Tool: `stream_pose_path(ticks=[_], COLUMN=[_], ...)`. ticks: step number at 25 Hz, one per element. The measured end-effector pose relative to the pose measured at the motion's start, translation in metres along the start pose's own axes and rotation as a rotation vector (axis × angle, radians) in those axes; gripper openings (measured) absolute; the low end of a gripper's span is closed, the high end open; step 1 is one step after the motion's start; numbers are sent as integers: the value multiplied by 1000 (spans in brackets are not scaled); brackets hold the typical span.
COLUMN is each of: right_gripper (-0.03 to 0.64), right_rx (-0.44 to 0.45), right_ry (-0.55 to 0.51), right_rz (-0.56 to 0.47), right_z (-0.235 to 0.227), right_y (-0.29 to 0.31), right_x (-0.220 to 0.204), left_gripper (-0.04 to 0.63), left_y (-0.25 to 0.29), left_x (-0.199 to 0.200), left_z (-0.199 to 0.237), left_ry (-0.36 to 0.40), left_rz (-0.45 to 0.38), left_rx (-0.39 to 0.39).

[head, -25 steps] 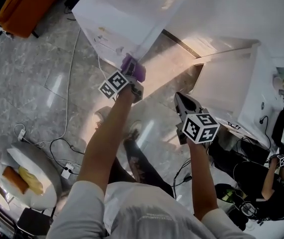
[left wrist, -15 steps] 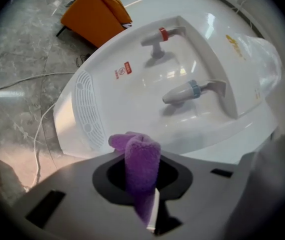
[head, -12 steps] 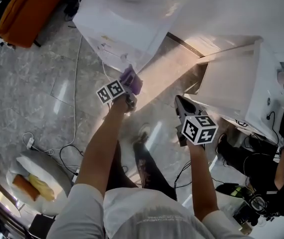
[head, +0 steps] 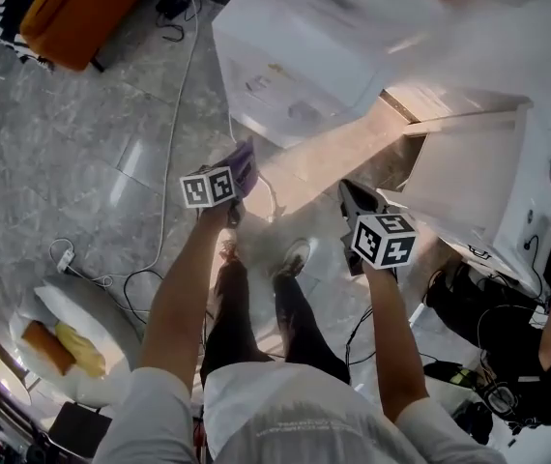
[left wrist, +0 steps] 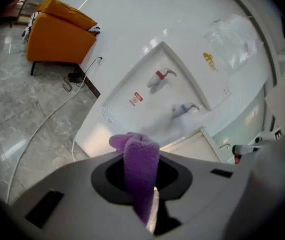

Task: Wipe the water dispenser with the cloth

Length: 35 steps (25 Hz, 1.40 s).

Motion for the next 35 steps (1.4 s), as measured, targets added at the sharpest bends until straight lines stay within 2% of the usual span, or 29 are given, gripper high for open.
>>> stream_pose_path(ticks=[4,8,9,11,13,15,20,25,28,32,35], right_gripper=[15,15,15,14,15,14,15,14,14,14,14], right_rx=[76,90,91,105,120,116,70,46,35,28,12], right_ry=[-19,-30,-19,10,26,19,-58,-105,-114,-139,-123], right_rz=[-7,37,45,58,78,114,228,336,393,436,457], right_z=[40,70,76,89,101,108,105,94,85,70,57], right_y=[38,84,97,123,151,177,242,294,318,329,327], right_x=[10,14,14,14,13,10,3,-13,-27,-44,-55], left_gripper=[58,58,58,57,57,57,57,57,57,57,57], left_y=[-28,-39,-40,-40,-36,-29,11,63,89,131,157], left_x=[18,28,29,33,39,43,49,54,66,77,68], left_z=[33,67,75,89,103,118,153,187,208,211,194], left_ry=[28,48,79,200,281,252,94,57,44,-4,-96], left_rz=[-13,5,18,42,24,-26,-142,-163,-206,-264,-322], left_rx=[71,130,155,239,292,269,164,113,95,6,-77])
Point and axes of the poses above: the fingertips, and each gripper's own axes: y forward along the fingers, z to its left, x out of its top, the point moved 10 cm from there along -y, backward along the fingers, and after that the axes turned 3 degrees about -y, right-handed, at the moved point
